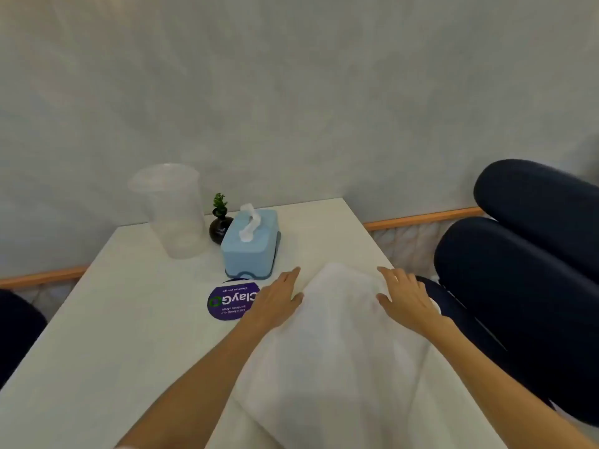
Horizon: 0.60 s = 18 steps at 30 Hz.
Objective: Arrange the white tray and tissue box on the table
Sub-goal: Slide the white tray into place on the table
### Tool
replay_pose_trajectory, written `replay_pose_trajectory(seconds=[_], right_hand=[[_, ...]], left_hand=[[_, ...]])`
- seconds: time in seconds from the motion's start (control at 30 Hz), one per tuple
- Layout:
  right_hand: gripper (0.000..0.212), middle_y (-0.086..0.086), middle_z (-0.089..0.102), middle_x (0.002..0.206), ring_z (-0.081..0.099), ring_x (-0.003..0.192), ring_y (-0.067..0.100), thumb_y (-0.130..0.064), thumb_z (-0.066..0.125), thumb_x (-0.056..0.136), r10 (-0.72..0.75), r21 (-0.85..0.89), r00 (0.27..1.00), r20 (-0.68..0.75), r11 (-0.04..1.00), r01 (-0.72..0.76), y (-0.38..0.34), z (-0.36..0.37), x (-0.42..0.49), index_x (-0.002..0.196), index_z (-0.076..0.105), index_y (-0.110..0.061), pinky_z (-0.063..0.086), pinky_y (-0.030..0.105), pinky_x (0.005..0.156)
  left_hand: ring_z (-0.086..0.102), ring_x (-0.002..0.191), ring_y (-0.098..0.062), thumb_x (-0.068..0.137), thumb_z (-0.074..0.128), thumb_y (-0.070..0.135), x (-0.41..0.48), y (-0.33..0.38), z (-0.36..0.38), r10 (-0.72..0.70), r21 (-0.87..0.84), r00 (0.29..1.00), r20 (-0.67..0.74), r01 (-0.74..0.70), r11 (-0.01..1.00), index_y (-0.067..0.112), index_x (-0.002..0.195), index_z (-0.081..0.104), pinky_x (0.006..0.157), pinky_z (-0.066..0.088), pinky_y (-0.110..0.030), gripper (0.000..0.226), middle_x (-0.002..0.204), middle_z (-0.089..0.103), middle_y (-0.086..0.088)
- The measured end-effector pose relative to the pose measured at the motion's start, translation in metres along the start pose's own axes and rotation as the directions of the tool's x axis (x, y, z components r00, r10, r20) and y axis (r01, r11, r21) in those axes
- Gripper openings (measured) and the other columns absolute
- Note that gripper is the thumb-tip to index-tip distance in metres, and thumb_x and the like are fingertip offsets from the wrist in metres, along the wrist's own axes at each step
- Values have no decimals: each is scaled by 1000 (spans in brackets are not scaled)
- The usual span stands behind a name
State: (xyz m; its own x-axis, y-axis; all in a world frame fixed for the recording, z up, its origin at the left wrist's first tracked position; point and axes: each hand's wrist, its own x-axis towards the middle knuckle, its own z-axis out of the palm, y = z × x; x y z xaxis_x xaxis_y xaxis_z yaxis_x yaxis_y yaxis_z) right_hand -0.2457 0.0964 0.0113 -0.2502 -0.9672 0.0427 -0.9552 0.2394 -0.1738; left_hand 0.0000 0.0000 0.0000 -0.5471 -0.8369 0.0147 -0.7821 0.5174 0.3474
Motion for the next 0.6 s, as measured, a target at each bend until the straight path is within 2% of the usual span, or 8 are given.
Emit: replay_pose_trajectory(seconds=[0.13,0.3,0.37,0.43,0.53,0.6], right_hand=[[56,10,39,147,42,129,33,-34,45,96,72,-70,991,117,996,-64,10,5,-7,146,26,-19,37,47,107],[50,10,32,151,34,136,33,-35,40,98,118,-64,954,277,993,-104,15,15,-13,144,30,-21,30,49,111],[47,10,32,150,33,135,32,-35,38,98,130,-58,962,242,991,-119,16,20,-16,142,34,-21,29,48,111],[45,10,31,150,32,136,33,-35,40,97,179,-82,974,138,982,-169,17,23,-18,139,38,-19,31,46,111],[42,12,42,139,44,122,29,-32,44,96,302,-73,953,4,951,-301,18,24,-20,134,46,-13,45,36,100],[41,14,42,136,45,119,28,-28,47,96,362,-7,932,-2,932,-362,18,23,-20,133,47,-10,49,33,95]], left_hand=[[55,117,-29,98,44,28,-2,-1,14,-94,9,995,45,93,996,7,139,37,93,48,-39,46,136,45,-12],[58,101,-25,99,43,21,-5,-5,27,-115,19,993,-2,115,993,5,126,50,81,52,-33,32,120,51,-13],[60,97,-25,100,40,18,-6,-6,30,-119,30,993,-25,119,992,5,124,51,78,52,-33,29,118,53,-13],[61,94,-26,101,39,18,-6,-7,30,-121,33,992,-44,122,992,6,121,51,74,52,-33,26,115,55,-13],[63,91,-26,101,39,19,-6,-6,30,-142,77,987,-68,147,986,5,117,52,66,45,-28,25,112,57,-12],[64,90,-25,101,38,19,-6,-7,31,-159,102,984,-78,167,981,5,118,52,65,42,-26,25,112,58,-11]])
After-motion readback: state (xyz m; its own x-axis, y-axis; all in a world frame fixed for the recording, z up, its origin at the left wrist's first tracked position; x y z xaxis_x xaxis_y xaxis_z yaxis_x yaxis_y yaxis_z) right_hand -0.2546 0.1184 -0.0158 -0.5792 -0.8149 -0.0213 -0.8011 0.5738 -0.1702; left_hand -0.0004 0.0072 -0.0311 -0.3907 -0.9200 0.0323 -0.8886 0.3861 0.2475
